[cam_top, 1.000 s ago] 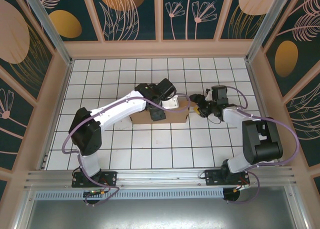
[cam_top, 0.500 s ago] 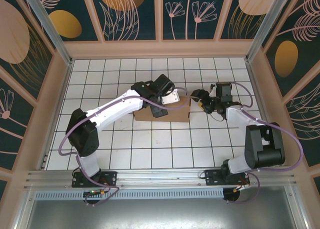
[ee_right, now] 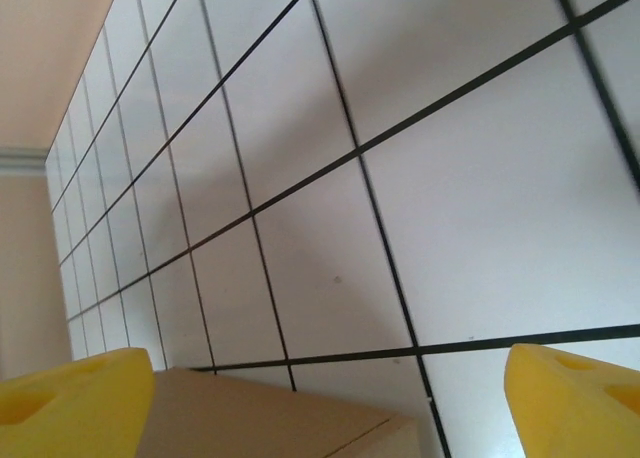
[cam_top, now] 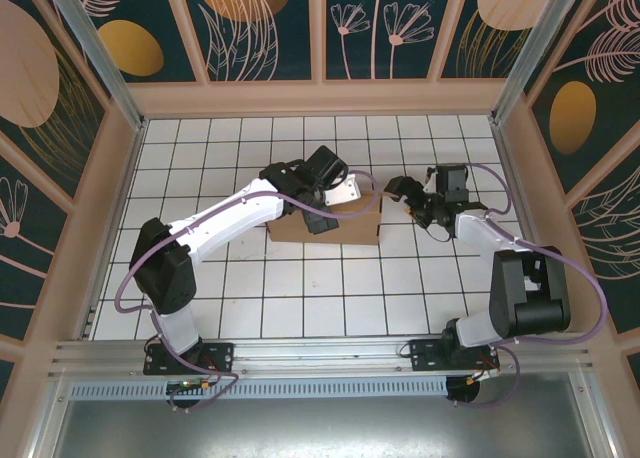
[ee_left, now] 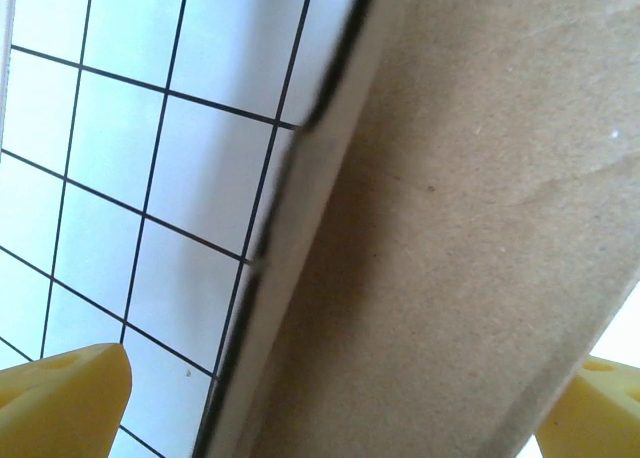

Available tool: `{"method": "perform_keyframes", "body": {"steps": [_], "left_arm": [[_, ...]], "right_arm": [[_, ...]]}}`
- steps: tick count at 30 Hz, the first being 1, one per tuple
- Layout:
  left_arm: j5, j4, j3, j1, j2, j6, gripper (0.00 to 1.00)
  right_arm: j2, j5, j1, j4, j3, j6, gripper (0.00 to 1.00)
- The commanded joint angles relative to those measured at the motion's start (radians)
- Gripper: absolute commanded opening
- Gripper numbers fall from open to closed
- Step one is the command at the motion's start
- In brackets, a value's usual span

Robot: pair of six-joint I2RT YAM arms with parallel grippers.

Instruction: Fold the paper box

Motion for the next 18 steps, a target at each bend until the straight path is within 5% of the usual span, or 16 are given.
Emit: {"method": "perform_keyframes", "body": {"steps": [1, 18], "left_arm": [[0.020, 0.011, 0.008, 0.006, -0.013, -0.012, 0.99], [-0.008, 0.041, 0.031, 0.005, -0.137, -0.045, 0.99]], "right_arm": [[-0.046, 0.062, -0.019, -0.023, -0.003, -0.001, 0.96], [-0.170, 0.174, -0.088, -0.107, 0.071, -0.007, 0.97]]}}
